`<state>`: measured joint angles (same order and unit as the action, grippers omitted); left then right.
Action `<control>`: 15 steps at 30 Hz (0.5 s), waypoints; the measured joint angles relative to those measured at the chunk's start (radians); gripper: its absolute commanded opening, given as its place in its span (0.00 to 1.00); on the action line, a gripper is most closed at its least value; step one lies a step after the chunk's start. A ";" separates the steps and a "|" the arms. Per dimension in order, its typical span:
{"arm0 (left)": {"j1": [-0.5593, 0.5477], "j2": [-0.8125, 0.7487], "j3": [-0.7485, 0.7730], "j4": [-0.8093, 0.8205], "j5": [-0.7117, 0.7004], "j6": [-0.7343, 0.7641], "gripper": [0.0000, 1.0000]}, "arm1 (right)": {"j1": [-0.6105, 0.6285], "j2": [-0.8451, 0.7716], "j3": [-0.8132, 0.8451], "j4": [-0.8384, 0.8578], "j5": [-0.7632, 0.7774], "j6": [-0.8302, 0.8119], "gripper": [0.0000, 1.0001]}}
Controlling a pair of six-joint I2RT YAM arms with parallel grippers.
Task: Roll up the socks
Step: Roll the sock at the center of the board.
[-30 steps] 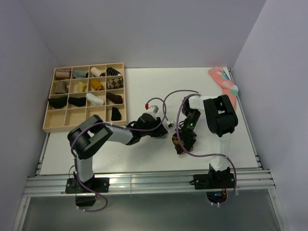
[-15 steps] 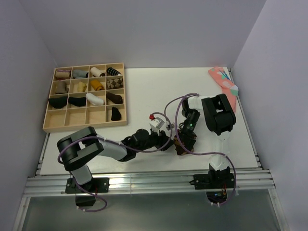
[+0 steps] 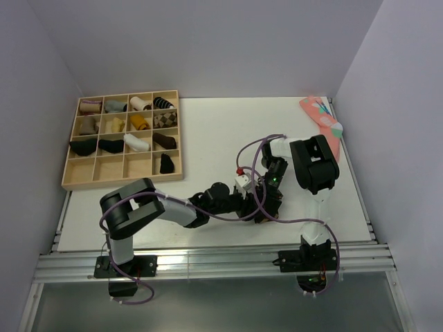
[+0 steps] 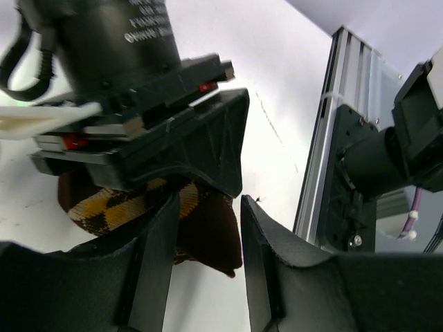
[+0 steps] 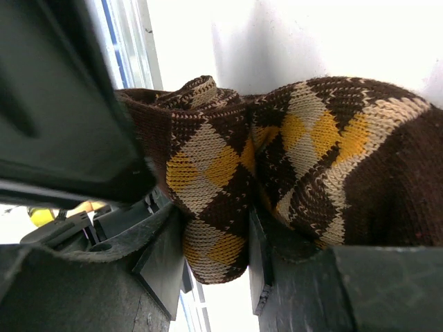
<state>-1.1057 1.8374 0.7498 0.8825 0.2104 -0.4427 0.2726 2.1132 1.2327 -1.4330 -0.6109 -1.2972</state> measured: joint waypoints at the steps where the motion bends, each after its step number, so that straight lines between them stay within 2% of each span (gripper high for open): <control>1: -0.003 0.006 0.005 -0.008 0.003 0.006 0.46 | 0.000 0.000 0.000 0.000 0.000 0.000 0.27; 11: -0.018 0.057 0.037 -0.043 0.018 0.038 0.46 | 0.000 0.000 0.000 0.000 0.001 0.011 0.27; 14: -0.018 0.077 0.054 -0.044 0.022 0.038 0.42 | 0.000 0.000 0.000 0.000 0.003 0.015 0.27; 15: -0.018 0.087 0.060 -0.044 0.025 0.038 0.36 | 0.000 0.000 0.000 0.000 0.006 0.017 0.28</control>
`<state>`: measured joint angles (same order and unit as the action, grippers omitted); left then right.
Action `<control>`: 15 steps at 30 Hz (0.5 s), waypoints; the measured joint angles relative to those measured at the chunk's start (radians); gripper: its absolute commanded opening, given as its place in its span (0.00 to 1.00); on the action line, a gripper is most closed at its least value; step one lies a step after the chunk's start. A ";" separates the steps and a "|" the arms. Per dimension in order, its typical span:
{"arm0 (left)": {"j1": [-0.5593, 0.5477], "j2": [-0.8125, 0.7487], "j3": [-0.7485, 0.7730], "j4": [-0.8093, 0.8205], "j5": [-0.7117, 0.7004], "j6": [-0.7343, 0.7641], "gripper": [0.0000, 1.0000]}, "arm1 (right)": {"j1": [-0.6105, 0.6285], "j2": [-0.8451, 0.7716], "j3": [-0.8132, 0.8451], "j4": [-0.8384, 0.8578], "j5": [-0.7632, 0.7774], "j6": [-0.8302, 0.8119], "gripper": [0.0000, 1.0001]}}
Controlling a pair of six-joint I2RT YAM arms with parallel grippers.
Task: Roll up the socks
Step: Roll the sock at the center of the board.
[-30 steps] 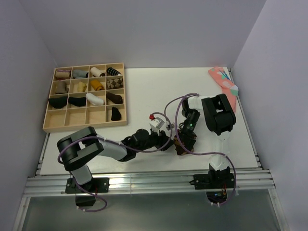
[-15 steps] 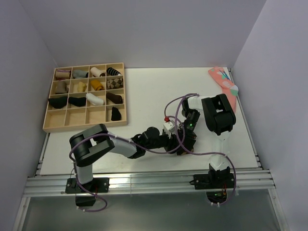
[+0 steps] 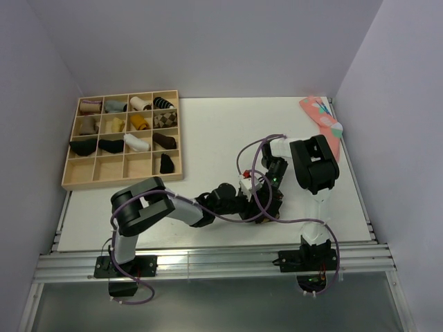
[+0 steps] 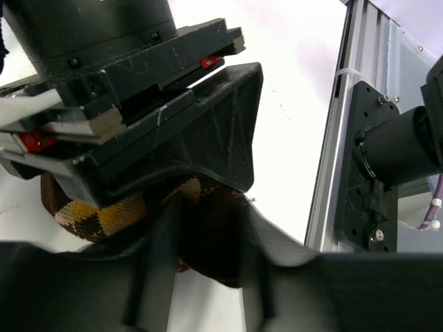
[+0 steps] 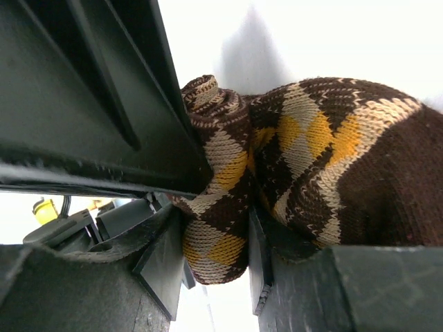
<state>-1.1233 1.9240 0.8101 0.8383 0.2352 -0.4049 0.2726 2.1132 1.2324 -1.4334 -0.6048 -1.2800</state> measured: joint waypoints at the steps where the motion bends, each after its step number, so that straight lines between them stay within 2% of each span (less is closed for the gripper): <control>1: 0.000 0.008 0.008 -0.001 0.003 -0.002 0.33 | 0.000 0.000 0.000 0.000 0.004 0.001 0.29; 5: 0.002 0.036 0.036 -0.002 0.014 -0.015 0.15 | 0.000 0.000 -0.002 -0.002 0.021 0.005 0.33; 6: 0.002 0.039 0.040 -0.004 0.018 -0.022 0.06 | 0.000 0.000 -0.003 -0.002 0.023 0.006 0.36; 8: 0.003 0.040 0.047 -0.012 0.025 -0.035 0.00 | -0.002 -0.003 -0.007 0.000 0.025 0.009 0.40; 10: 0.003 0.043 0.056 -0.024 0.031 -0.045 0.00 | -0.002 -0.014 -0.016 0.008 0.028 0.015 0.46; 15: 0.003 0.050 0.089 -0.074 0.040 -0.077 0.00 | -0.010 -0.084 -0.055 0.058 0.032 0.053 0.54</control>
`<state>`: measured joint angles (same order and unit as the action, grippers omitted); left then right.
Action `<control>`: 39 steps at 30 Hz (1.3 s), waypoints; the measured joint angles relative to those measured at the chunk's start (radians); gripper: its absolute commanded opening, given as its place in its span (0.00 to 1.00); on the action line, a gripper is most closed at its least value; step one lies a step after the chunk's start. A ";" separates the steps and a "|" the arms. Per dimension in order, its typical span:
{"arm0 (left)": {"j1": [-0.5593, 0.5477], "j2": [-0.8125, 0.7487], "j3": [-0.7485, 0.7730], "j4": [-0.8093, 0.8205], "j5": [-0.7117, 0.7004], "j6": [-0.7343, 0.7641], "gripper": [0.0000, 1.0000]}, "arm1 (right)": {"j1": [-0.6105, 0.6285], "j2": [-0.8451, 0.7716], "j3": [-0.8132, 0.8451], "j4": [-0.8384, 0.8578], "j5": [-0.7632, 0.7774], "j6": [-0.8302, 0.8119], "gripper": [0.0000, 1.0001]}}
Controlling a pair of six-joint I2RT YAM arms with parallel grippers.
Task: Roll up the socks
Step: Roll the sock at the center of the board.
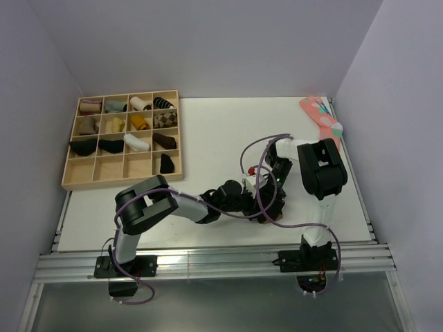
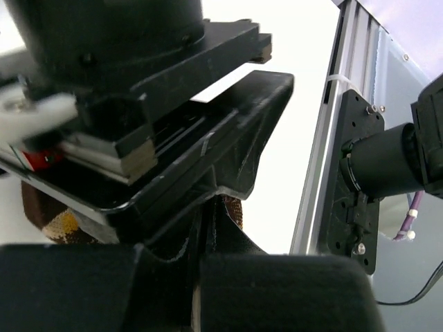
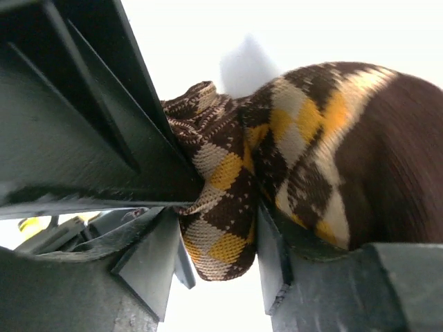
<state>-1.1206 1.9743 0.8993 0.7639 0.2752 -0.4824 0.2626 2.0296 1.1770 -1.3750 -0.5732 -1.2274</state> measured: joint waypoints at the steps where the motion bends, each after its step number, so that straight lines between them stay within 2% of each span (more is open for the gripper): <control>1: 0.000 0.001 0.008 -0.014 -0.002 -0.006 0.00 | -0.007 -0.018 -0.005 0.012 -0.003 0.007 0.54; 9: 0.008 0.018 0.065 -0.098 -0.046 -0.040 0.00 | -0.081 -0.111 -0.009 0.095 -0.073 0.052 0.57; 17: 0.013 0.058 0.122 -0.128 -0.063 -0.094 0.00 | -0.165 -0.247 -0.042 0.180 -0.143 0.092 0.62; 23: 0.027 0.077 0.139 -0.126 -0.041 -0.138 0.00 | -0.238 -0.308 -0.045 0.246 -0.183 0.089 0.63; 31: 0.059 0.102 0.160 -0.138 0.002 -0.172 0.00 | -0.341 -0.419 -0.109 0.257 -0.207 0.002 0.65; 39: 0.096 0.137 0.210 -0.187 0.061 -0.188 0.00 | -0.344 -0.597 -0.294 0.289 -0.171 -0.105 0.68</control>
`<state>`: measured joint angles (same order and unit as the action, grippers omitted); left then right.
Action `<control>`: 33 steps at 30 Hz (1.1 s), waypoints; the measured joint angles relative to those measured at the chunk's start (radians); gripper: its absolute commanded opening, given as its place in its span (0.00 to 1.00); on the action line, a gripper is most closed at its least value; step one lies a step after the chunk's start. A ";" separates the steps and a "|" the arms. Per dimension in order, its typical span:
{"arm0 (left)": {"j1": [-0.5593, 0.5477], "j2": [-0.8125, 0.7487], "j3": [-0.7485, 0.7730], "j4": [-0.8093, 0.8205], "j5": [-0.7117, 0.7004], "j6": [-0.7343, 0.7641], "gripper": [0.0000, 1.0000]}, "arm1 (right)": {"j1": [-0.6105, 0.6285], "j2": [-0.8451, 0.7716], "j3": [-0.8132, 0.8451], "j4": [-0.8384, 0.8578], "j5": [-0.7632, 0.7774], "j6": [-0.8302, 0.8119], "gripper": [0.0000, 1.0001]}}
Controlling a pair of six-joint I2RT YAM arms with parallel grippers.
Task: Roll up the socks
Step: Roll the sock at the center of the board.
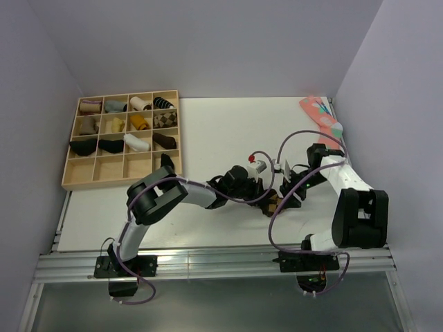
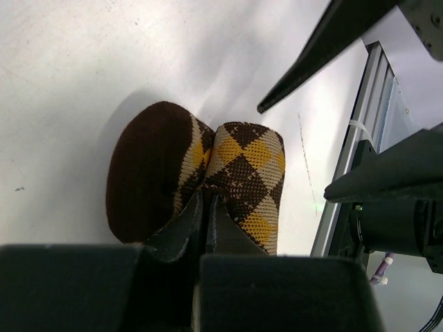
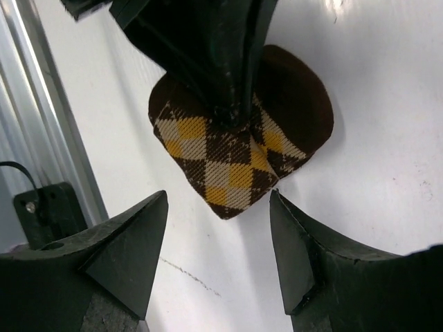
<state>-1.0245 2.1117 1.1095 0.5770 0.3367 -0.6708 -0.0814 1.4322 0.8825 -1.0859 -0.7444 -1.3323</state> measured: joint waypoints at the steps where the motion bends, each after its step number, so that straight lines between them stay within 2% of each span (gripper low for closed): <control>1: 0.002 0.004 0.009 -0.013 0.005 0.000 0.00 | 0.001 -0.010 -0.012 0.010 0.006 -0.004 0.68; 10: 0.016 0.050 0.097 -0.107 0.041 0.003 0.00 | 0.049 -0.102 -0.156 0.198 0.098 -0.018 0.68; 15: 0.029 0.061 0.110 -0.123 0.066 0.002 0.00 | 0.080 -0.117 -0.183 0.254 0.130 -0.025 0.68; 26: 0.040 0.070 0.121 -0.134 0.100 0.002 0.00 | 0.120 -0.116 -0.197 0.294 0.177 -0.035 0.70; 33: 0.054 0.076 0.124 -0.134 0.138 0.000 0.00 | 0.183 -0.115 -0.217 0.324 0.231 -0.037 0.67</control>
<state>-0.9703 2.1880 1.2331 0.4431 0.4751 -0.6708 0.1013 1.3174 0.6655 -0.7616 -0.5133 -1.3689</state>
